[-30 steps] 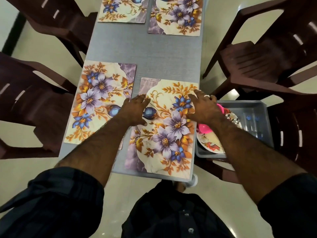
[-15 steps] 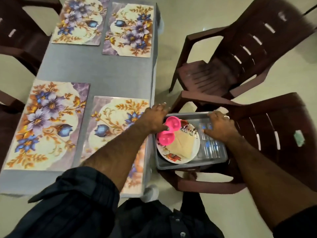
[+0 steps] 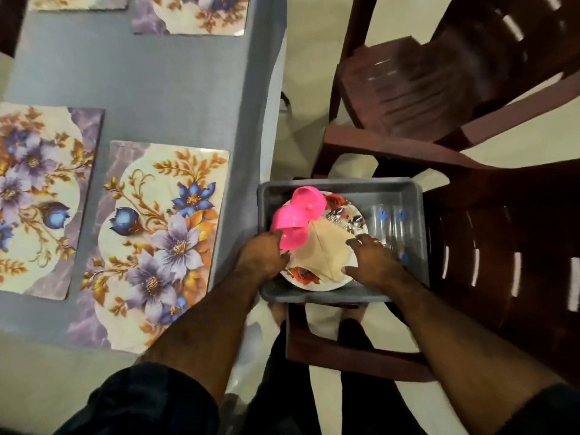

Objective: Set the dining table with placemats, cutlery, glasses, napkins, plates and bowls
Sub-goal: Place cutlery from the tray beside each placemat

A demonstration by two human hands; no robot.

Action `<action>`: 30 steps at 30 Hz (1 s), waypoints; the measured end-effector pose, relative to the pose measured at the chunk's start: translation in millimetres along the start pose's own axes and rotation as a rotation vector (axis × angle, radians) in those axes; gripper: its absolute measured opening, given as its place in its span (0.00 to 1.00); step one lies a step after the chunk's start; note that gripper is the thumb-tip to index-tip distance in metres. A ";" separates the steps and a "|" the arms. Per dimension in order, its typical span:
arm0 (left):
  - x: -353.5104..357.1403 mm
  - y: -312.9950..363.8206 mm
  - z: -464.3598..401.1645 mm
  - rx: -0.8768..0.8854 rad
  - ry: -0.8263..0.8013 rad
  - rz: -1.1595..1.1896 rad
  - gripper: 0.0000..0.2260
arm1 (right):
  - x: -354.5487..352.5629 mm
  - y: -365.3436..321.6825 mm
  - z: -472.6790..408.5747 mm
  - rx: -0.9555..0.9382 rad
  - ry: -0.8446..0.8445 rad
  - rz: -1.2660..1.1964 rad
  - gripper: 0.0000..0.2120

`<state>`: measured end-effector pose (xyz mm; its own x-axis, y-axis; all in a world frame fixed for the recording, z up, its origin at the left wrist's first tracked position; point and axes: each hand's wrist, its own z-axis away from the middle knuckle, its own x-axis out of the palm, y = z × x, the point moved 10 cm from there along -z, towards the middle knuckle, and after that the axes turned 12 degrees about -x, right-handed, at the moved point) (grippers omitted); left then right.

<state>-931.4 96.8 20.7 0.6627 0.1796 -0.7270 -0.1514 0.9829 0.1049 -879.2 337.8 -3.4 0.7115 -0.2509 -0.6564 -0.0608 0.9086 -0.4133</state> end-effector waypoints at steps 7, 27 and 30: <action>-3.7 -2.0 -34.1 -0.023 0.131 0.045 0.18 | 0.6 -11.4 -76.8 -0.052 0.057 -0.071 0.37; -3.9 -1.8 -101.6 -0.138 0.155 -0.131 0.18 | -51.7 4.8 -164.1 0.177 0.464 -0.313 0.19; -5.1 -7.0 -101.6 -0.208 0.154 -0.108 0.15 | -44.2 21.2 -156.6 0.232 0.491 -0.411 0.17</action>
<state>-1008.2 84.9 -45.3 0.5664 0.0502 -0.8226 -0.2435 0.9638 -0.1088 -1021.5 315.9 -82.0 0.2416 -0.6635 -0.7081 0.3371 0.7416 -0.5800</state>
